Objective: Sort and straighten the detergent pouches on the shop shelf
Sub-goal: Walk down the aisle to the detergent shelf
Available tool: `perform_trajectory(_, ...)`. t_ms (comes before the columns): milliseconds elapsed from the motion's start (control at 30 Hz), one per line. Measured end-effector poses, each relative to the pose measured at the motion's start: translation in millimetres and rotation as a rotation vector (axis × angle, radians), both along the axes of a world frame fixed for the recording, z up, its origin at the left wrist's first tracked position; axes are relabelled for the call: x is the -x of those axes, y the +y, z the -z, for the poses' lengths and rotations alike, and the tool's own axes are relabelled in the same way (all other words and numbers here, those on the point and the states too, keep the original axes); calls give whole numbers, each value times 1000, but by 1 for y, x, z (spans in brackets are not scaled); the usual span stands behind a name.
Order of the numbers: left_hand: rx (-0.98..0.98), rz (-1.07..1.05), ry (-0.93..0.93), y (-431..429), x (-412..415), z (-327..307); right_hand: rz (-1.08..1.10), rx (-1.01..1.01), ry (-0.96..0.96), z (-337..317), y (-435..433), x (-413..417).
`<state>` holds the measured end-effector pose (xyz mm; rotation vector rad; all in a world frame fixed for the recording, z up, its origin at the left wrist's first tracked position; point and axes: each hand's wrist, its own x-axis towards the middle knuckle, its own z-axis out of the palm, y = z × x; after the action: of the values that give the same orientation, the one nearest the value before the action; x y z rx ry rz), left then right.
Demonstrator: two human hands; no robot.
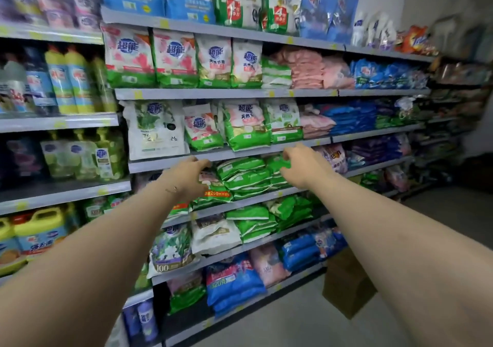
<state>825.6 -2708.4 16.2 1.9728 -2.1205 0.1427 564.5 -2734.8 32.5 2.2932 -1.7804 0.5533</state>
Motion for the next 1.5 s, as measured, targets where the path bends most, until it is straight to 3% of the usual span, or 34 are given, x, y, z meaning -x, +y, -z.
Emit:
perform_trajectory(500, -25, 257, -133, -251, 98, 22, 171, -27, 61, 24, -214, 70)
perform_trajectory(833, 33, 390, -70, -426, 207, -4, 294, 22, -31, 1, -357, 176)
perform_trajectory(1267, 43, 708, -30, -552, 375, 6, 529, -49, 14, 5, -415, 311)
perform_trajectory(1500, 14, 940, -54, -599, 481, 4, 783, 1, 22, 2, -419, 378)
